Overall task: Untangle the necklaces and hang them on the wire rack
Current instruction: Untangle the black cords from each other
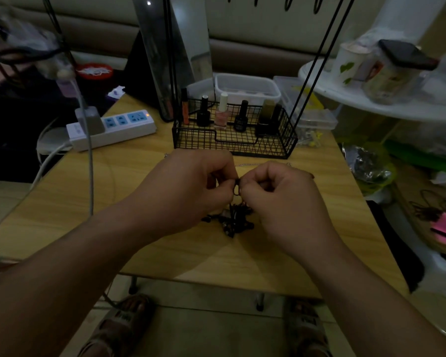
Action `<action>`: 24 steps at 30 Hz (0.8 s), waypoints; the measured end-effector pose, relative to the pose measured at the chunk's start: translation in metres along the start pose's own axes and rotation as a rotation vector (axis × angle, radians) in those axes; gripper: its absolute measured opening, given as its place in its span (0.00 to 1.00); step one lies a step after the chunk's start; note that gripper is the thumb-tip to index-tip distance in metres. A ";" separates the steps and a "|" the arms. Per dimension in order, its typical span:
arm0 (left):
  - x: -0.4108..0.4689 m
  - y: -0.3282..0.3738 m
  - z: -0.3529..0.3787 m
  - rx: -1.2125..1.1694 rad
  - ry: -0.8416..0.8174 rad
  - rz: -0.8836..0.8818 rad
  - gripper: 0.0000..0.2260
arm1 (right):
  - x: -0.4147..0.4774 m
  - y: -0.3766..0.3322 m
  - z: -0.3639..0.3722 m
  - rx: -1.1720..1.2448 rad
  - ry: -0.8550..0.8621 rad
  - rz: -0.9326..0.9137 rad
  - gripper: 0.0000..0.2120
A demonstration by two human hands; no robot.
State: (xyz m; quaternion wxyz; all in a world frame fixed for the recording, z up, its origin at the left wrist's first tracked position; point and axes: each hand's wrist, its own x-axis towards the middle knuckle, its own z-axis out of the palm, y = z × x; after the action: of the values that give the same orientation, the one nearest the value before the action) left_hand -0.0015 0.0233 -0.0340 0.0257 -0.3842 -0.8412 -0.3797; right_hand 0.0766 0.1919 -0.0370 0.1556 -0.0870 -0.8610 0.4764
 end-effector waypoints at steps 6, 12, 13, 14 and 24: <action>0.002 -0.003 -0.002 -0.086 -0.071 -0.049 0.04 | 0.000 0.002 -0.001 0.058 -0.012 0.022 0.06; 0.002 -0.005 -0.003 -0.068 -0.131 -0.057 0.03 | -0.002 0.005 0.000 -0.077 -0.028 -0.045 0.04; 0.002 -0.005 -0.003 -0.038 -0.130 -0.046 0.03 | -0.004 0.006 0.001 -0.133 -0.019 -0.068 0.04; 0.001 -0.004 -0.002 -0.005 -0.125 -0.034 0.02 | -0.005 0.006 0.002 -0.195 -0.010 -0.095 0.03; 0.005 -0.003 0.005 0.354 -0.074 0.048 0.05 | -0.005 0.003 0.006 -0.547 0.010 -0.260 0.03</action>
State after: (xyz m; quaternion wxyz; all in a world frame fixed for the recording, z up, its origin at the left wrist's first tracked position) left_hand -0.0053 0.0282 -0.0376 0.0711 -0.4075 -0.8857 -0.2108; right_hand 0.0791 0.1876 -0.0430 0.1903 -0.0170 -0.9605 0.2022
